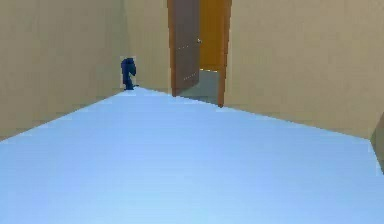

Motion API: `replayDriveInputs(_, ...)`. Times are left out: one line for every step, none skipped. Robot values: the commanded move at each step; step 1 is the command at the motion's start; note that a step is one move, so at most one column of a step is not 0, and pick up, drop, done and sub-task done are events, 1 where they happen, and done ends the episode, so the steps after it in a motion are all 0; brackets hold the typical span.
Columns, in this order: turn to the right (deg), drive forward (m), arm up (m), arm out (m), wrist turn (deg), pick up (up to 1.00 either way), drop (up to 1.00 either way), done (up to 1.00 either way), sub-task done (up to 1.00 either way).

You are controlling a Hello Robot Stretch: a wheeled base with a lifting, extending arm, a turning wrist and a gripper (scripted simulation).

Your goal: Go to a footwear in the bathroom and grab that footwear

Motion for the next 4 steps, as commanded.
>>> replayDriveInputs(-45.0,0.0,0.0,0.0,0.0,0.0,0.0,0.0,0.0)
replayDriveInputs(-45.0,0.0,0.0,0.0,0.0,0.0,0.0,0.0,0.0)
replayDriveInputs(-6.0,0.0,0.0,0.0,0.0,0.0,0.0,0.0,0.0)
replayDriveInputs(0.0,1.0,0.0,0.0,0.0,0.0,0.0,0.0,0.0)
